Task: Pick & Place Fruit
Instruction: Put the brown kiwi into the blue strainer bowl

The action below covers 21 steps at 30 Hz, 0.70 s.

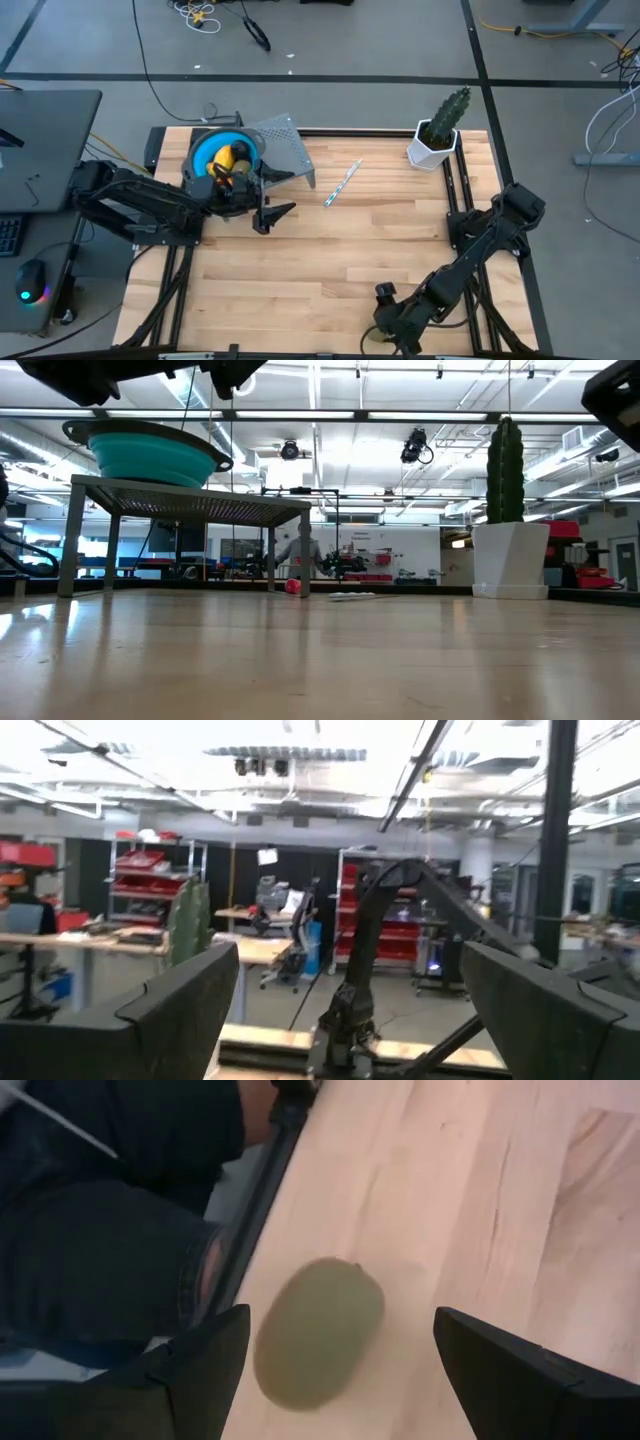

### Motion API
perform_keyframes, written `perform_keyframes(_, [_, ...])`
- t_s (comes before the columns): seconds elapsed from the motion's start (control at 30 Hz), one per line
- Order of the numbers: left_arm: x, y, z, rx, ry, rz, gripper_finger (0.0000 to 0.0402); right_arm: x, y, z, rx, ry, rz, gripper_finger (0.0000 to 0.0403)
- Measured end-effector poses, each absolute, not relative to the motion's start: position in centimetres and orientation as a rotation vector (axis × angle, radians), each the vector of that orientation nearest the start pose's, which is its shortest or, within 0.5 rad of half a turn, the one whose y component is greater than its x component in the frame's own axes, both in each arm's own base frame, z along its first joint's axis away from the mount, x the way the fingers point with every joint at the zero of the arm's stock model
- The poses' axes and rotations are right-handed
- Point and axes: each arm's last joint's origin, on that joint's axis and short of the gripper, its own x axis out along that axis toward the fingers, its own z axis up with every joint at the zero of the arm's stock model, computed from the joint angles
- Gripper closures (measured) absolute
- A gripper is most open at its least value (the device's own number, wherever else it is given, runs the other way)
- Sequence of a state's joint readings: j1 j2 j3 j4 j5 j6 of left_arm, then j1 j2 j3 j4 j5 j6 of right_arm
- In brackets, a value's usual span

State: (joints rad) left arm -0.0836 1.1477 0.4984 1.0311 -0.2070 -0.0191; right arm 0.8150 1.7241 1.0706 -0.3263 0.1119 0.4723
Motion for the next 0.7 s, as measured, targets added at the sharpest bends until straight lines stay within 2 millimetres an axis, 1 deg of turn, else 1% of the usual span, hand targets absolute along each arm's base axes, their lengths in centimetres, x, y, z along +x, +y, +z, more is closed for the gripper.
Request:
perform_keyframes(0.1, [23.2, -1.7, 27.9, -0.067, -0.37, 0.13, 0.0013, 24.1, 25.2, 17.8, 0.02, 1.012, 0.401, 0.0078])
perform_keyframes(0.33, [23.1, -2.8, 27.9, -0.068, -0.363, 0.125, 0.0013, 23.9, 26.3, 14.8, 0.042, 1.1, 0.353, 0.0078])
perform_keyframes(0.47, [23.0, -3.2, 27.8, -0.077, -0.358, 0.13, 0.0013, 24.0, 26.4, 13.6, 0.07, 1.132, 0.31, 0.0078])
perform_keyframes(0.53, [23.0, -3.4, 27.7, -0.081, -0.347, 0.127, 0.0013, 24.1, 26.4, 13.2, 0.073, 1.146, 0.286, 0.0078])
perform_keyframes(0.7, [23.0, -3.8, 27.6, -0.082, -0.332, 0.122, 0.0013, 24.1, 26.3, 13.0, 0.079, 1.128, 0.239, 0.0088])
